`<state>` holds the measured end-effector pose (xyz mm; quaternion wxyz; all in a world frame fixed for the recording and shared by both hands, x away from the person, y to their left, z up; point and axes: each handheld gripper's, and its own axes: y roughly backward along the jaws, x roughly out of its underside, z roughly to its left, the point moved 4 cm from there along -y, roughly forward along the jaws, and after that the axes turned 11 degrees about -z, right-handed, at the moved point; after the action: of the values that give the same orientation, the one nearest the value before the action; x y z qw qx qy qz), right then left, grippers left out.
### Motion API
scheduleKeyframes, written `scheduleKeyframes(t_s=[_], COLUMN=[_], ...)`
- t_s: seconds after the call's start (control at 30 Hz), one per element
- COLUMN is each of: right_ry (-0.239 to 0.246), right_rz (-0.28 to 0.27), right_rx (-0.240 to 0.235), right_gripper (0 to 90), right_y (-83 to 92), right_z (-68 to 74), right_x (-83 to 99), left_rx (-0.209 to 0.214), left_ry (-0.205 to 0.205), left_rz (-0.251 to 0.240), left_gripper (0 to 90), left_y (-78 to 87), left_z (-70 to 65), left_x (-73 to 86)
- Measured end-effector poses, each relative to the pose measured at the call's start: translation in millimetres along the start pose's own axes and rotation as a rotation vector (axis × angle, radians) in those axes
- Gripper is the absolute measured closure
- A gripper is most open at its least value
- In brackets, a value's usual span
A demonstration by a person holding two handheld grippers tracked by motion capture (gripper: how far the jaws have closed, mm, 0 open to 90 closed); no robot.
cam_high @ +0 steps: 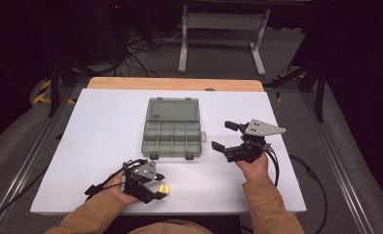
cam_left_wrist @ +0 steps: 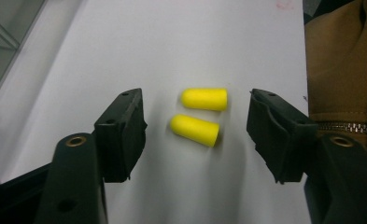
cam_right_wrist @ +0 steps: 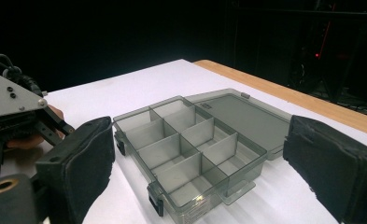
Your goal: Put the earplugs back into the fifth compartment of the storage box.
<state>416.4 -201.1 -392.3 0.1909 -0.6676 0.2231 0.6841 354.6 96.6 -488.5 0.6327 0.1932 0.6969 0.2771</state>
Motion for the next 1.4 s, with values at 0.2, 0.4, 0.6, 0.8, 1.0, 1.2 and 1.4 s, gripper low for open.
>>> scheduleKeyframes(t_s=[0.2,0.4,0.6,0.8,1.0,1.2,1.4], right_ry=[-0.005,-0.004,-0.004,-0.005,-0.007,-0.007,-0.011], right_rz=[0.005,0.007,0.007,0.007,0.006,0.008,0.006], right_rx=[-0.007,-0.009,-0.010,-0.012,-0.011,-0.006,-0.006], right_gripper=[9.1,9.3,9.4,9.4,9.4,9.4,9.4], right_y=[-1.2,-1.2,-1.2,-0.9,-0.5,-0.4,0.1], right_z=[0.7,0.7,0.6,0.4,0.3,-0.5,-1.0], right_x=[1.0,1.3,1.4,1.3,1.1,1.9,2.4], left_rx=[-0.009,-0.017,-0.022,-0.027,-0.036,-0.049,-0.069], left_ry=[-0.018,-0.031,-0.042,-0.041,-0.050,-0.050,-0.050], left_rz=[0.019,0.039,0.046,0.026,0.026,0.011,0.029], left_gripper=[52.5,60.0,68.3,71.4,73.1,74.0,74.1], left_y=[-0.4,-1.4,-0.8,5.0,13.0,25.9,32.2], left_z=[-2.3,-3.7,-4.3,-3.8,-1.1,4.9,9.6], left_x=[0.4,0.6,-0.3,-3.8,-10.7,-22.5,-28.1])
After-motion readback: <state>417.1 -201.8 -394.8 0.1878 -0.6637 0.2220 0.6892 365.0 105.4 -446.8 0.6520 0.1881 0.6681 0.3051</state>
